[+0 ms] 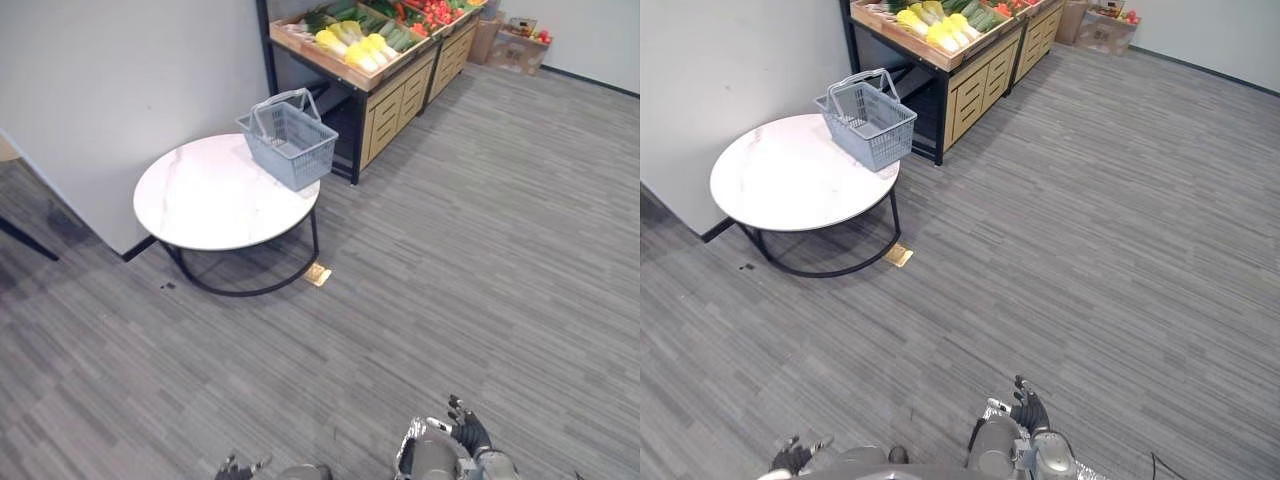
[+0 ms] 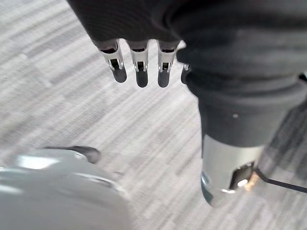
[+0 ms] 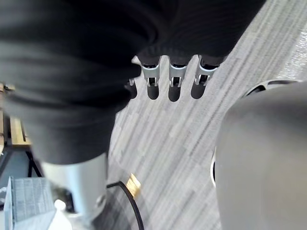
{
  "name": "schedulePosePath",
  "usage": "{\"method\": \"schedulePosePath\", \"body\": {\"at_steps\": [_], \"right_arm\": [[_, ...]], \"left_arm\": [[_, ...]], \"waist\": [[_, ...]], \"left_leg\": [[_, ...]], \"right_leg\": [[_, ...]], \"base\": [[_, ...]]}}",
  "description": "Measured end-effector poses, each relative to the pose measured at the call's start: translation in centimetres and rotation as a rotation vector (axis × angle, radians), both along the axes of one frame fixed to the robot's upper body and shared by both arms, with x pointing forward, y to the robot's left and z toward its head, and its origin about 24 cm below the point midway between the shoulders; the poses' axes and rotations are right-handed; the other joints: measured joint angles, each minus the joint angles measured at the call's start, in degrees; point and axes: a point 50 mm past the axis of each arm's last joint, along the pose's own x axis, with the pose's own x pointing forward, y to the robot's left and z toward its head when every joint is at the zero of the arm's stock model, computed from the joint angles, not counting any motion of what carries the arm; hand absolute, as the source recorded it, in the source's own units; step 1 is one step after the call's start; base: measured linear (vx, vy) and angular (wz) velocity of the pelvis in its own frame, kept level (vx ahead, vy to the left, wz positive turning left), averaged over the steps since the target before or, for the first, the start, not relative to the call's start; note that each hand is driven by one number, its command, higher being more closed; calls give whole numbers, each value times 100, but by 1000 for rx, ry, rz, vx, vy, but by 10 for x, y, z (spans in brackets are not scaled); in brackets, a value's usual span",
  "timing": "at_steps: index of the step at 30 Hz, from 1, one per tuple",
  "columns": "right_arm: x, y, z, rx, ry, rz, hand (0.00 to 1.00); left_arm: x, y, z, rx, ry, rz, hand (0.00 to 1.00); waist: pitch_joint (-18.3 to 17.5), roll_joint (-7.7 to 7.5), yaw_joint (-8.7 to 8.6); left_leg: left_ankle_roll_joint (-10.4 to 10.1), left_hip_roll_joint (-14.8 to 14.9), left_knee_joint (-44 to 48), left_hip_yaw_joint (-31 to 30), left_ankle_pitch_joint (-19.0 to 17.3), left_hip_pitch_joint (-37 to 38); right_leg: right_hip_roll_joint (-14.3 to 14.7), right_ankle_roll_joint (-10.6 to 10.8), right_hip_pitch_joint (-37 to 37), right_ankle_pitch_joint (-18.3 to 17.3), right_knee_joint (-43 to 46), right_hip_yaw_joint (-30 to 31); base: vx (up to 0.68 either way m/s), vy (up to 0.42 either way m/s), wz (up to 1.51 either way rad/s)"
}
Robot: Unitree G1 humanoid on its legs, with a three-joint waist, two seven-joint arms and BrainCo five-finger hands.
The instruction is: Pick vegetable in the basket
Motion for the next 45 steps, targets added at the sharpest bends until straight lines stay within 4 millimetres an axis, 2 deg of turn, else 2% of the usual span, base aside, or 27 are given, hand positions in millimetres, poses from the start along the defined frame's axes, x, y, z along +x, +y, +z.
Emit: {"method": "schedulePosePath", "body": {"at_steps": [2, 3, 5, 6, 7, 9, 10, 11, 12, 14, 15, 17, 19, 21, 24, 26, 28, 29, 30, 31, 32, 33, 35, 37, 39, 43, 45], "right_arm": [[1, -2, 2, -11, -21, -13, 0], [-2, -4, 1, -18, -18, -24, 0], [-6, -7, 1, -31, -9, -29, 0], [-5, -12, 2, -60, -8, -27, 0], [-5, -15, 2, -69, -7, -31, 0], [-8, -20, 1, -91, 18, -31, 0], [-11, -23, 0, -99, 43, -30, 0], [-14, -26, -2, -106, 70, -29, 0], [-18, -28, -4, -108, 94, -38, 0], [-25, -30, -6, -107, 113, -52, 0], [-28, -30, -7, -107, 121, -52, 0], [-29, -28, -8, -104, 127, -41, 0], [-32, -28, -10, -108, 142, -25, 0], [-28, -29, -8, -113, 126, -21, 0], [-19, -27, -4, -130, 84, 14, 0], [-13, -32, -1, -151, 58, 24, 0], [-19, -34, -2, -162, 65, 25, 0], [-21, -33, -4, -159, 74, 25, 0], [-21, -23, -6, -137, 78, 36, 0], [-19, -14, -7, -120, 78, 50, 0], [-15, -10, -7, -123, 73, 72, 0], [-12, -7, -7, -127, 66, 96, 0], [-12, -3, -8, -124, 79, 115, 0], [-7, 1, -8, -116, 79, 150, 0], [-2, 5, -6, -113, 62, 190, 0], [4, 10, -3, -110, 28, 212, 0], [5, 8, -2, -126, 14, 195, 0]], "left_arm": [[27, -2, 9, 5, -98, -3, 0], [45, -4, 16, 2, -181, 11, 0], [52, -11, 19, -16, -230, 37, 0], [54, -17, 19, -42, -248, 71, 0], [53, -20, 18, -53, -247, 76, 0], [49, -29, 15, -75, -239, 87, 0], [43, -34, 12, -91, -221, 114, 0], [33, -39, 7, -103, -195, 133, 0], [21, -42, 3, -112, -157, 138, 0], [11, -39, -1, -105, -122, 143, 0], [6, -36, -3, -100, -104, 146, 0], [0, -31, -5, -92, -81, 172, 0], [1, -26, -3, -83, -88, 196, 0], [-1, -26, -4, -87, -80, 201, 0], [-5, -24, -5, -89, -59, 207, 0], [-20, -25, -9, -79, 4, 174, 0], [-45, -31, -15, -89, 100, 137, 0], [-51, -29, -16, -88, 121, 138, 0], [-61, -21, -15, -72, 143, 137, 0], [-67, -16, -16, -72, 162, 133, 0], [-69, -15, -16, -73, 179, 126, 0], [-65, -11, -16, -68, 196, 103, 0], [-59, -7, -15, -66, 209, 84, 0], [-59, -4, -15, -59, 231, 46, 0], [-53, -2, -13, -45, 210, 29, 0], [-25, 2, -6, -15, 101, 22, 0], [-8, 0, -1, -6, 33, 11, 0]], "waist": [[9, 12, -37], [14, -7, -39], [12, -33, -116], [57, 68, -150], [48, 148, -152], [-8, 234, -144], [11, 268, -134], [-19, 364, -137], [-60, 477, -164], [-50, 575, -153], [-56, 599, -140], [-7, 535, -120], [47, 435, 59], [59, 476, 121], [70, 508, 198], [122, 704, 248], [166, 728, 345], [175, 609, 367], [94, 425, 461], [-16, 110, 506], [-35, 72, 523], [-44, 23, 488], [-30, -108, 480], [-30, -179, 479], [-77, -103, 430], [-76, -101, 310], [-43, -40, 300]], "left_leg": [[-46, 123, -28, -12, -27, 132], [-251, 162, -43, -49, -172, 319], [-497, 201, -34, -216, -589, 682], [-718, 389, 18, -331, -904, 940], [-729, 482, 123, -337, -955, 945], [-673, 622, 385, -366, -994, 962], [-659, 754, 879, -432, -962, 844], [-654, 921, 1411, -495, -854, 679], [-610, 1181, 2392, -607, -458, 265], [-814, 1538, 3723, -757, 829, -354], [-867, 1712, 4726, -787, 918, -856], [-851, 1592, 5565, -730, 517, -1513], [-831, 1202, 4878, -309, 30, -1978], [-830, 918, 3530, -22, -71, -2152], [-875, 535, 545, 151, 497, -2187], [-994, 793, -265, 140, 833, -2515], [-886, 976, -218, 172, 1100, -2633], [-849, 948, -102, 195, 1421, -2619], [-604, 760, 57, 346, 1762, -2616], [-499, 554, 193, 472, 1825, -2645], [-469, 481, 256, 503, 1811, -2681], [-241, 316, 443, 532, 1742, -2694], [12, 91, 995, 620, 1177, -2628], [89, -73, 1218, 611, 466, -2011], [110, -117, 906, 449, 358, -1501], [79, -72, 290, -18, 400, -667], [37, 66, 110, -482, 377, -387]], "right_leg": [[280, 98, -183, 537, -1768, 119], [354, 277, -163, 1000, -3013, 403], [281, 301, -104, 989, -3096, 759], [309, 252, -100, 1427, -2646, 762], [341, 234, -227, 1452, -2276, 723], [363, 32, -599, 1324, -1284, 656], [412, -297, -685, 1009, -807, 623], [519, -361, -630, 768, -655, 580], [684, -429, -465, 565, -612, 449], [959, -518, -14, 311, -823, 305], [1121, -584, 323, 181, -1073, 281], [1202, -626, 939, 120, -1519, 242], [1189, -597, 1627, 157, -1978, 238], [1155, -558, 1976, 112, -2183, 276], [1128, -480, 2377, 54, -2623, 340], [1363, -346, 2734, -93, -2896, 378], [1456, -144, 3183, -407, -2929, 437], [1366, -68, 3303, -514, -2912, 484], [1098, 44, 3345, -750, -2798, 549], [821, 50, 3274, -881, -2604, 620], [736, 47, 3154, -878, -2356, 683], [440, 152, 2791, -819, -1450, 742], [-30, 542, 2200, -410, 287, 869], [-593, 471, 1569, 1144, 2127, 844], [-698, 68, 1111, 754, 2668, 626], [-517, 81, 620, 175, 1554, 26], [-247, 133, 496, 214, -132, -23]], "base": [[408, -131, 21], [433, -183, 26], [589, -317, 47], [634, -374, 47], [553, -343, 29], [536, -356, 12], [405, -281, -8], [577, -388, -11], [474, -312, -6], [515, -293, 8], [469, -216, 14], [460, -167, 17], [511, -153, -3], [396, -58, -16], [363, 20, -10], [391, 141, -5], [445, 231, -5], [424, 213, -8], [538, 239, -18], [678, 238, -17], [690, 241, 2], [598, 217, 30], [579, 231, 25], [591, 226, -5], [500, 152, 21], [445, 7, 62], [436, -145, 102]]}}
